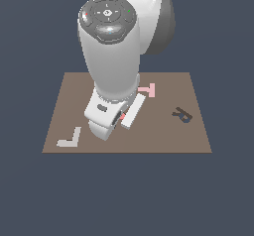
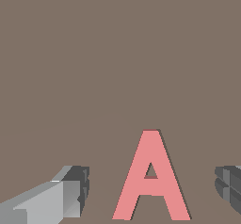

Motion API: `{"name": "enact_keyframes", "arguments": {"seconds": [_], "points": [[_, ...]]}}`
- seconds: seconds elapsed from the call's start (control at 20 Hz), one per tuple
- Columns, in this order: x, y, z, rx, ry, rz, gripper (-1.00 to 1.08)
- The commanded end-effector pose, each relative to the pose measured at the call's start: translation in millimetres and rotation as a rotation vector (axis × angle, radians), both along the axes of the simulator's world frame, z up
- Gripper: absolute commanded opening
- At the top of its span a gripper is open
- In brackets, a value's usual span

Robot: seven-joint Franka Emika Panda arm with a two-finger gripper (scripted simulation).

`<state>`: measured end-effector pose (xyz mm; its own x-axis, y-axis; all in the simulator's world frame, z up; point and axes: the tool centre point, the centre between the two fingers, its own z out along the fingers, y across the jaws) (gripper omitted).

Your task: Insert a designated object into the corresponding slot on a board.

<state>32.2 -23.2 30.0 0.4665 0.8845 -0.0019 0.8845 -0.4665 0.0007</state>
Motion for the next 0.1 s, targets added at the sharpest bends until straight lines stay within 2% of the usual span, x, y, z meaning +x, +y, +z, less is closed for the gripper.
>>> {"name": "enact_keyframes", "arguments": {"seconds": [0.0, 0.05], "points": [[0.1, 0.0, 0.0, 0.0, 0.0, 0.0, 1.0], [0.1, 0.0, 0.0, 0.0, 0.0, 0.0, 1.0]]}}
